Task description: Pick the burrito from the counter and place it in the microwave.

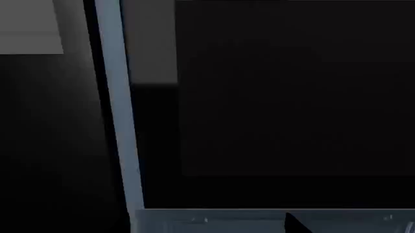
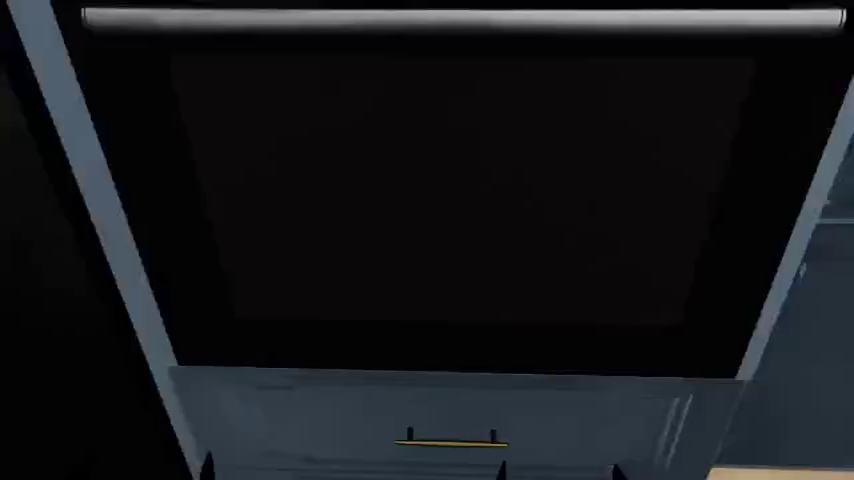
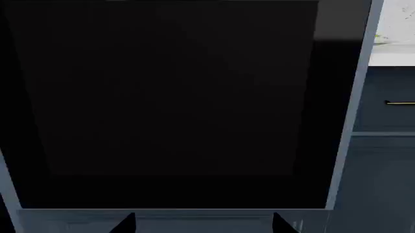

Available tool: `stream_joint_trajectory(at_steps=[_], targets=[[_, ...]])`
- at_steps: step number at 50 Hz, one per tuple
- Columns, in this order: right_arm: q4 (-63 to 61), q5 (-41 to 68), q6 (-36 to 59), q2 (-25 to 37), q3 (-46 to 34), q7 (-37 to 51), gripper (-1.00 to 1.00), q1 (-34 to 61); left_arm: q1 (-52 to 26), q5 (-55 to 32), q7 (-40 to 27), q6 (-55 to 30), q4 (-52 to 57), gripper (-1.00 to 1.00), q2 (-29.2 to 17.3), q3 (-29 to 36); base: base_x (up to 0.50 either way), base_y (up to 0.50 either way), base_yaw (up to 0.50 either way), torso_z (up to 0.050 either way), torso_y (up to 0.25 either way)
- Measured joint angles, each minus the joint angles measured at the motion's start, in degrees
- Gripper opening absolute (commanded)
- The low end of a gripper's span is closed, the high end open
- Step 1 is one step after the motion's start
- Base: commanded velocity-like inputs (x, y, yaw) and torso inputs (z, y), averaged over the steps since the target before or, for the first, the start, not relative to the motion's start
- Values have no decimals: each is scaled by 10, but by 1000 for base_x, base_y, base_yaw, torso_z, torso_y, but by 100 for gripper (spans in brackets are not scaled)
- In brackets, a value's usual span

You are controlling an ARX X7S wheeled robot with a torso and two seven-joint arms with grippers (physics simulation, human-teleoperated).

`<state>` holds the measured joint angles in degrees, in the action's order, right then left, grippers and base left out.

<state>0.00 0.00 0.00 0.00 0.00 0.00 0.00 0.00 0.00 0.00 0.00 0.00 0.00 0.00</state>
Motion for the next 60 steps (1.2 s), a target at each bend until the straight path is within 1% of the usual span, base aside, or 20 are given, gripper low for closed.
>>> stream_joint_trajectory(at_steps=[1, 15, 28, 44, 55, 60], targets=[[-7, 7, -8, 8, -8, 8, 100, -8, 8, 8, -8, 3, 8, 100, -1, 8, 0, 0, 0, 0, 0], [-1, 15, -2, 17, -21, 20, 100, -1, 3, -13, -17, 5, 1, 100, -15, 20, 0, 0, 0, 0, 0], [3, 30, -1, 31, -42, 37, 100, 3, 2, -22, -43, 5, 4, 100, -33, 40, 0, 0, 0, 0, 0], [4, 35, -1, 35, -48, 43, 100, 4, 2, -25, -51, 5, 5, 100, -38, 46, 0, 0, 0, 0, 0], [4, 47, -3, 48, -66, 57, 100, 7, 9, -50, -57, -12, 21, 100, -52, 60, 0, 0, 0, 0, 0], [2, 49, -2, 52, -72, 63, 100, 6, 15, -69, -51, -26, 38, 100, -59, 64, 0, 0, 0, 48, 0]])
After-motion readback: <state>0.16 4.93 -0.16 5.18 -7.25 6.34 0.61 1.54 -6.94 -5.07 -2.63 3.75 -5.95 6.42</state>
